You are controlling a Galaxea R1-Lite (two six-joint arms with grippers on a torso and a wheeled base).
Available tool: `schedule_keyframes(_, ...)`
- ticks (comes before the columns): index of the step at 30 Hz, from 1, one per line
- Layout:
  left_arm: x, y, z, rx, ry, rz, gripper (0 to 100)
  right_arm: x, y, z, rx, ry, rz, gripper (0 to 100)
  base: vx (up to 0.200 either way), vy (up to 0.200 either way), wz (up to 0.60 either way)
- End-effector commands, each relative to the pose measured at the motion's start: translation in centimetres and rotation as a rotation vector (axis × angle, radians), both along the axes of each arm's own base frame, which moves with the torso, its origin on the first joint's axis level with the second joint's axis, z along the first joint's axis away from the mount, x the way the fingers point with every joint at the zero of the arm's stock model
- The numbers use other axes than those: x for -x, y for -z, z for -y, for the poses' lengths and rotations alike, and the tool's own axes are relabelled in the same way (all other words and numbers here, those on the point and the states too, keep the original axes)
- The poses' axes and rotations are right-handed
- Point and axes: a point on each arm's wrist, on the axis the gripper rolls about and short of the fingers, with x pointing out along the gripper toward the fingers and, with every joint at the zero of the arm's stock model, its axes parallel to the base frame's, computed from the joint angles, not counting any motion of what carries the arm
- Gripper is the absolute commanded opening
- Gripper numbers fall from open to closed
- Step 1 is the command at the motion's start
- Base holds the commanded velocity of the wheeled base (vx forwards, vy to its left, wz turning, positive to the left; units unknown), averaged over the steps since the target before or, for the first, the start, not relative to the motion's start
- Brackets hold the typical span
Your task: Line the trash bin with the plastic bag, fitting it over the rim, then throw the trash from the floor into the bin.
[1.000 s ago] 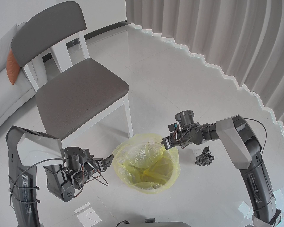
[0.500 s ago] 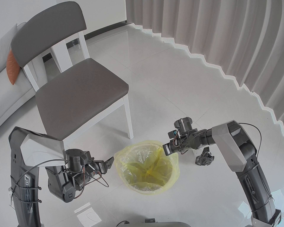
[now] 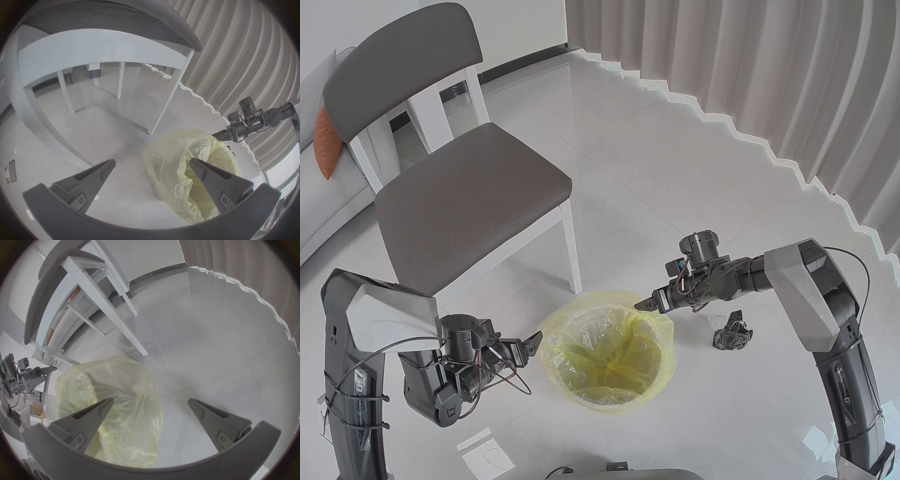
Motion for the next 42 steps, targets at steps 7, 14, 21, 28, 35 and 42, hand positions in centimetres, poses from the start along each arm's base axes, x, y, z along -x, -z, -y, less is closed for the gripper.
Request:
schedule_keyframes(7,-2.4,1.9,0.8,0.005,0.032,-0.029,100,2.6,-5.2,3.9,-0.002,0.066,0.035,100,0.000,0.000,0.00)
schedule_keyframes(14,-3.3,2.5,1.1,0.011,0.054,-0.049,100,4.9,-6.9,6.6,-0.009,0.103,0.077,100,0.000,0.000,0.00)
schedule_keyframes(21,-3.2,2.7,1.5,0.011,0.070,-0.055,100,5.9,-7.4,7.5,-0.009,0.117,0.083,100,0.000,0.000,0.00)
schedule_keyframes(28,-3.5,3.1,1.7,0.012,0.076,-0.056,100,6.5,-7.3,7.6,-0.011,0.116,0.094,100,0.000,0.000,0.00)
schedule_keyframes(35,-3.9,3.7,2.1,0.024,0.102,-0.058,0,6.8,-7.9,7.7,-0.012,0.115,0.101,100,0.000,0.000,0.00)
schedule_keyframes(42,-3.8,3.5,1.7,0.033,0.091,-0.055,0,7.4,-7.8,7.8,-0.005,0.112,0.088,100,0.000,0.000,0.00)
